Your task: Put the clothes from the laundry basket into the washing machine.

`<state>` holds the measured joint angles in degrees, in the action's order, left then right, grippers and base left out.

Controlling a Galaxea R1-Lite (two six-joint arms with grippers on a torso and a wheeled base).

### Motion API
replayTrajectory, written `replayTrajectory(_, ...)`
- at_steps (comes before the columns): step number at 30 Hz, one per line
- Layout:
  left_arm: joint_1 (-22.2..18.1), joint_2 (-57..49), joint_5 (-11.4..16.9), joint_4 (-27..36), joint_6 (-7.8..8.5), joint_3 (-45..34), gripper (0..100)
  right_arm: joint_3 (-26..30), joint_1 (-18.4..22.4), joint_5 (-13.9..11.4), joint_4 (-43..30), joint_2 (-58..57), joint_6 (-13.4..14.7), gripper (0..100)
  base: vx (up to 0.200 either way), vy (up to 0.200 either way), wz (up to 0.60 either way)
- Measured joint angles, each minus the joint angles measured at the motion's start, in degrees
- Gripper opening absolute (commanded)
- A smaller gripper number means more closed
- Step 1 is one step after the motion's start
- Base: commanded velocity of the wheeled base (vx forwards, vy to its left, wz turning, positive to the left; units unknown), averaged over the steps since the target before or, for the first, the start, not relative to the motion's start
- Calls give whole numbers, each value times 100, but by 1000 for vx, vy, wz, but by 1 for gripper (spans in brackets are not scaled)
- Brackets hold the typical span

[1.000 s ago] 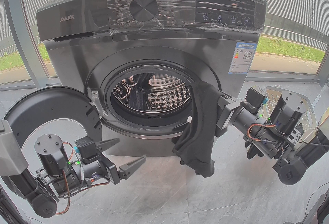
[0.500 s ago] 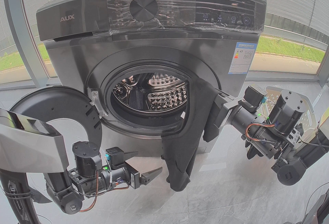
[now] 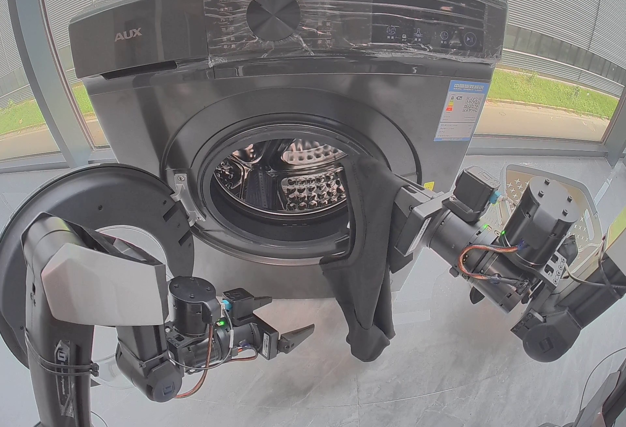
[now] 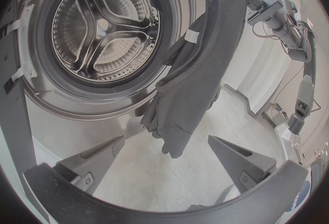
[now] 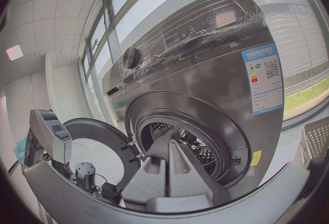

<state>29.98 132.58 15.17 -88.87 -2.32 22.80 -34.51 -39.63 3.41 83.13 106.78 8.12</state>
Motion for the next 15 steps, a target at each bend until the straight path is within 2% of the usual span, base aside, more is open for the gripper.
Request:
replayTrajectory(10, -138, 501, 45, 2, -15, 612, 100, 6, -52, 2, -2, 9, -2, 0, 0, 0, 0)
replayTrajectory(15, -169, 706, 295, 0, -17, 964, 100, 6, -110, 2, 0, 9, 2, 0, 0, 0, 0)
